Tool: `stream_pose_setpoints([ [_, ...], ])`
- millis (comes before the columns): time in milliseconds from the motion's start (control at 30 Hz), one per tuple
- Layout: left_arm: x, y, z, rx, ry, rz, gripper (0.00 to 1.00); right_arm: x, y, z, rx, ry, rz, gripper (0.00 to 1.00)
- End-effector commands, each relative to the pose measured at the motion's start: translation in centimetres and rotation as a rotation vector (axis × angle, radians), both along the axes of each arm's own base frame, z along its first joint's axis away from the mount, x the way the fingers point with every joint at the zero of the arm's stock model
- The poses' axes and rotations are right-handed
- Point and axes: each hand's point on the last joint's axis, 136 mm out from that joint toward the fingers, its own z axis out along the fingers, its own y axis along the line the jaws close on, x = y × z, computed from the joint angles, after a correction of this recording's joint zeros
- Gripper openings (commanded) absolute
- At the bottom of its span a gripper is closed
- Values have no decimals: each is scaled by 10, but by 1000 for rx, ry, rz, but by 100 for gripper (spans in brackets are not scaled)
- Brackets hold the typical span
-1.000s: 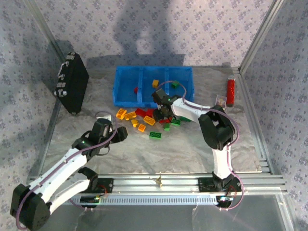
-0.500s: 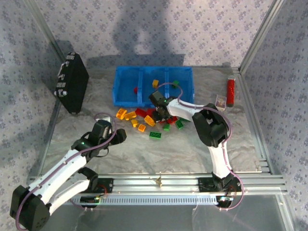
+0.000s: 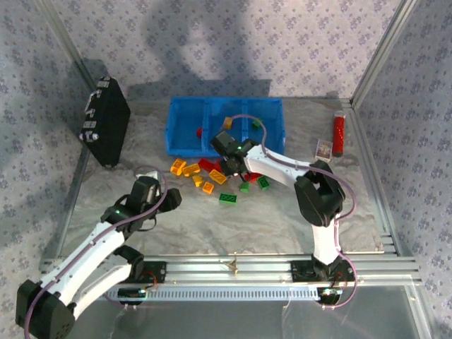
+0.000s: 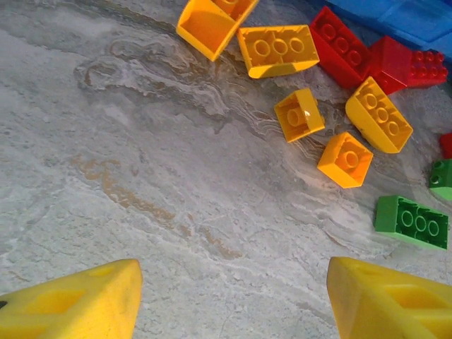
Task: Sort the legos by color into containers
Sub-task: Pick up the lego from the center of the table, then place the lego in the container, then pick up the lego from the center of the table.
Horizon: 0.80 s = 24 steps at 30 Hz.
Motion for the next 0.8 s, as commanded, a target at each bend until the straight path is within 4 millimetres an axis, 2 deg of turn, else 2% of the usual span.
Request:
stream_pose_setpoints([
  [0,1,4,12,19,-19,-3,69,14,24,62,81,-98,45,34],
  [100,-2,2,14,8,-7,-15,69,39,52,86,122,-135,90,33],
  [167,-5,2,16,10,-7,-19,69,54,71,95,142,-153,119,33],
  [267,-8,1,22,5,-18,-28,69,83,95,104,216,-152,141,33],
  [300,-9,1,25,3,-23,-31,69,92,104,99,245,-138,153,34],
  [333,-10,0,27,3,-25,-35,69,101,108,100,266,-145,153,39],
  [400,-12,-5,32,6,-36,-53,69,114,113,98,298,-154,156,77],
  [433,-12,-8,35,14,-41,-66,69,115,110,99,296,-150,146,88],
  [467,-12,-12,38,27,-47,-82,69,114,106,102,287,-152,138,92],
  [567,-12,-26,41,76,-60,-138,68,102,99,113,257,-189,153,94],
  [600,-11,-33,42,85,-65,-160,69,97,95,126,270,-218,162,95],
  [633,-8,-41,42,93,-66,-183,69,89,89,129,264,-230,167,95],
  [767,6,-72,40,116,-58,-257,69,67,47,152,246,-271,117,95],
])
